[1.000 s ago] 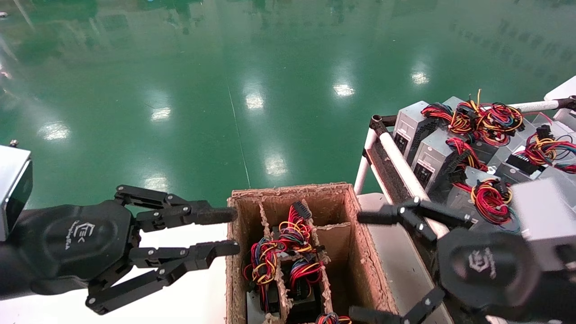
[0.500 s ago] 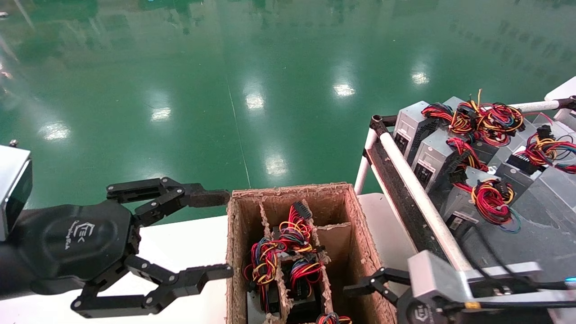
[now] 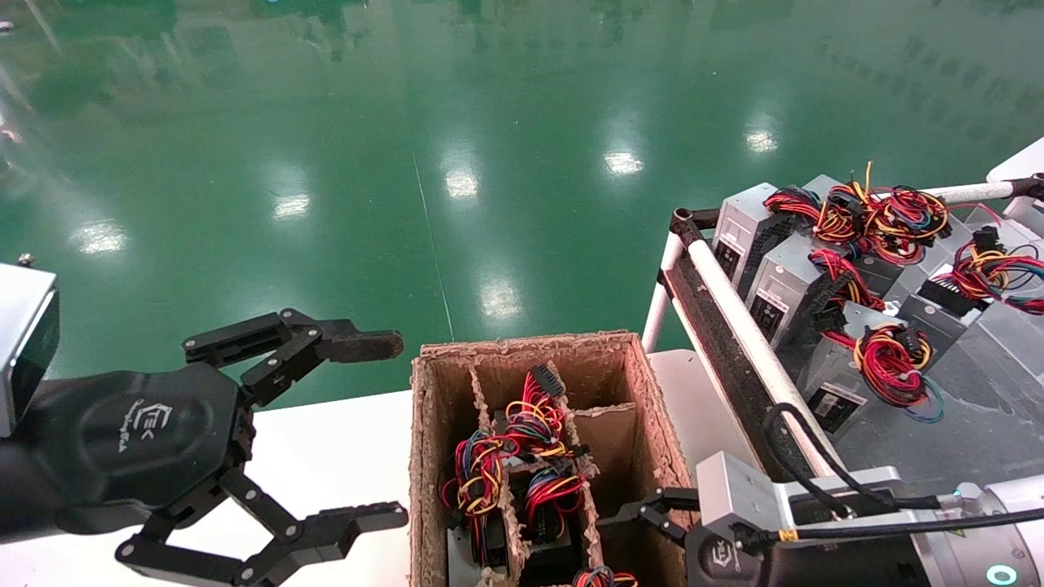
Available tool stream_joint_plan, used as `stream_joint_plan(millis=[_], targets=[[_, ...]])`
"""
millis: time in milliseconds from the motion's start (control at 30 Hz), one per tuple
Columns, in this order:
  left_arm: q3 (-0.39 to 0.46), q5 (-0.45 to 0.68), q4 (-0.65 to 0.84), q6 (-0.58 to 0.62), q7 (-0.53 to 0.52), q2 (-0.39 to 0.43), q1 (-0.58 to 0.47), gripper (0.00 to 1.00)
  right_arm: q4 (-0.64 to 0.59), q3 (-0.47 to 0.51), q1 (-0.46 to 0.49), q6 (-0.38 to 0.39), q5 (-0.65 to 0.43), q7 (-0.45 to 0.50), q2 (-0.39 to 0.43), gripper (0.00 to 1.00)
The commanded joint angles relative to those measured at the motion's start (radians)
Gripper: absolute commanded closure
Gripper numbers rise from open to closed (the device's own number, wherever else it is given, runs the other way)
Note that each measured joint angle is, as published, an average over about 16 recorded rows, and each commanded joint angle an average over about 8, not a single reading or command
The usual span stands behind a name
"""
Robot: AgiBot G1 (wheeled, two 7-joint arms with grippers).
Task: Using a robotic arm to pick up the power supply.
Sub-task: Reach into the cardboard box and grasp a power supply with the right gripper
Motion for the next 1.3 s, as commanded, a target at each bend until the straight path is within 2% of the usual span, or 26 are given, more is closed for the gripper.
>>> stream_joint_plan(millis=[33,633,1300], targets=[[0.0,0.0,0.0,0.0,0.0,0.0,0.0,0.0,-0.011,-0.006,0.003,-0.003,-0.001,-0.009,-0.007,1.0],[0.0,0.0,0.0,0.0,0.0,0.0,0.0,0.0,-0.024,-0.035,0.009,0.006,0.012,-0.027,-0.004,1.0],[0.001,0.0,0.0,0.0,0.0,0.0,0.0,0.0,0.026,-0.049,0.001,0.004,0.048,-0.023,0.029,1.0]])
